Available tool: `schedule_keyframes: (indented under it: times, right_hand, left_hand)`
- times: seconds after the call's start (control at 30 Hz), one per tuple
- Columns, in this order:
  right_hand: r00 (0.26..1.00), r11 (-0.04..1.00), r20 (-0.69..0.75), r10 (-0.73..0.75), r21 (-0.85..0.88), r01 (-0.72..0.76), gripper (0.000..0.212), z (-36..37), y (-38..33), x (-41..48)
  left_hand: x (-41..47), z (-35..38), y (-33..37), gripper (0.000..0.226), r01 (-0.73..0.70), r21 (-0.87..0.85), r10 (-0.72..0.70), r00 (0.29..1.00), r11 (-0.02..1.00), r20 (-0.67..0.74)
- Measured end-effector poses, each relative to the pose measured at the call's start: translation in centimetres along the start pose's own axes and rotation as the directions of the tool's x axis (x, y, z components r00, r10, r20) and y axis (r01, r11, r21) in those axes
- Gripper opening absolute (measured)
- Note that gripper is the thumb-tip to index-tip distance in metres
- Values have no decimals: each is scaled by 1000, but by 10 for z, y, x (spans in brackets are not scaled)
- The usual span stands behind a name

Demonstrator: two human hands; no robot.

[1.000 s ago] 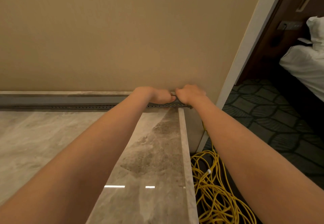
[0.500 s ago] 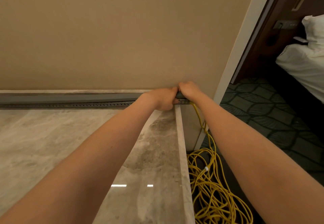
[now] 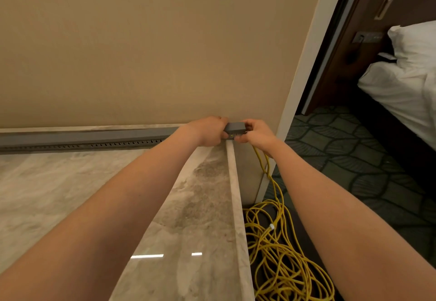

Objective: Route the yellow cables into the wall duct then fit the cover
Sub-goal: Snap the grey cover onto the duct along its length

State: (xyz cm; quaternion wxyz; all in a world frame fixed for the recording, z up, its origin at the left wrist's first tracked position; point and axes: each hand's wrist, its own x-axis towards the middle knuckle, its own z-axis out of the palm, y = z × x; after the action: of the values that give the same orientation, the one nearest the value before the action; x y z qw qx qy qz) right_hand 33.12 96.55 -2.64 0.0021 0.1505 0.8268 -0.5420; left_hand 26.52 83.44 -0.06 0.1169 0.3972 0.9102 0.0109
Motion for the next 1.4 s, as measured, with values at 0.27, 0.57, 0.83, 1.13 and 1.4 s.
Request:
schedule_keyframes:
  times: [0.27, 0.57, 0.83, 1.13, 1.4]
  right_hand:
    - [999, 995, -11, -44, 94, 45, 37, 0, 4, -3]
    - [1000, 996, 23, -3, 91, 0, 39, -8, 4, -3]
    - [995, 992, -6, 102, 81, -102, 41, -9, 13, -8]
    - [939, 933, -91, 330, -121, -340, 34, 16, -21, 37]
    - [977, 806, -44, 209, -558, -198, 32, 15, -36, 43]
  left_hand:
    - [-4, -5, 13, 30, 46, 93, -48, 999, 995, 21]
    - [-1, -6, 23, 39, 96, 259, -114, 992, 961, 58]
    - [0, -5, 24, 47, 80, 326, -111, 991, 942, 78]
    - [-1, 5, 12, 45, 28, 211, -48, 995, 977, 91]
    - [-1, 5, 11, 48, 110, 71, -116, 990, 991, 86]
